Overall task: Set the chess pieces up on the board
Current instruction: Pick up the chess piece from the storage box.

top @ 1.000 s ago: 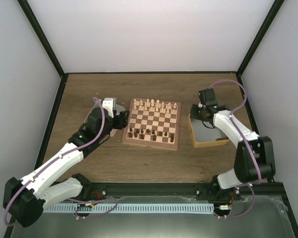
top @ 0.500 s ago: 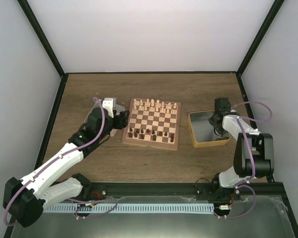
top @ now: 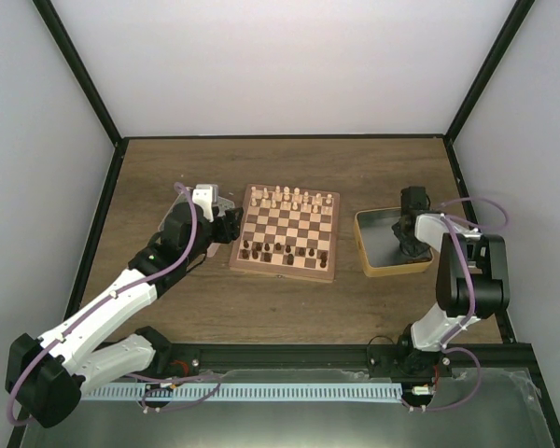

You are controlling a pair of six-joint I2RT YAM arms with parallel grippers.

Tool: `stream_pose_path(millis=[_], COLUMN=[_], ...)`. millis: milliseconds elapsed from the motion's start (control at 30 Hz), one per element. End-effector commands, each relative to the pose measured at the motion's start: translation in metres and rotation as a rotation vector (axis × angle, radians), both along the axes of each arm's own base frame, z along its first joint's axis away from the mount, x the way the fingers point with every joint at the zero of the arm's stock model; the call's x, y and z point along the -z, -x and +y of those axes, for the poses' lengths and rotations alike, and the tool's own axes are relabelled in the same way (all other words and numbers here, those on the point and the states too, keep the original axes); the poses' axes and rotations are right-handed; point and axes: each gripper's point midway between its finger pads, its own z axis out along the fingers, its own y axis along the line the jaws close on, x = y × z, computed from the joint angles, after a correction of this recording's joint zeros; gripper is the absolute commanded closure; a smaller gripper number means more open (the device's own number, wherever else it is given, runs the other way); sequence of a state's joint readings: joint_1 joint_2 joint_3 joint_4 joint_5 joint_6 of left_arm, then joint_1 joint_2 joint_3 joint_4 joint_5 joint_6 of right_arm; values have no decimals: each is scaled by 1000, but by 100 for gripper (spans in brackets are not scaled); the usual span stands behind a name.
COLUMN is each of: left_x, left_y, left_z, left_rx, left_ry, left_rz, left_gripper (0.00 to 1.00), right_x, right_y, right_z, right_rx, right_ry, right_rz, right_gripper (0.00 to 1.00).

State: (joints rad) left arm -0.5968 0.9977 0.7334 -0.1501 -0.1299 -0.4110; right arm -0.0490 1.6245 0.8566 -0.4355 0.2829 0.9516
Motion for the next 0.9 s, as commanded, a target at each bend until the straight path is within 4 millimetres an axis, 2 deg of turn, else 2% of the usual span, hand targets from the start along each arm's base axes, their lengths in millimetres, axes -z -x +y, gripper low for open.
stream_pose_path(millis=[0,200,367,867], left_x=[-8,-8,-7,-4], left_y=[-1,-1,-1,-2], left_z=[2,2,2,1], left_rx=[-5,-6,-7,-6], left_ry=[4,3,2,-2], left_rz=[-27,-28,-26,-21], left_gripper=[28,28,28,28], right_x=[-10,-31,-43,-1], right_y=[-15,-25,-26,-22], right_z=[-12,-5,-8,-13], right_rx=[39,-4,20,64], right_ry=[36,5,18,27], right_rz=[-47,-139,-190,-60], right_gripper=[65,64,66,72])
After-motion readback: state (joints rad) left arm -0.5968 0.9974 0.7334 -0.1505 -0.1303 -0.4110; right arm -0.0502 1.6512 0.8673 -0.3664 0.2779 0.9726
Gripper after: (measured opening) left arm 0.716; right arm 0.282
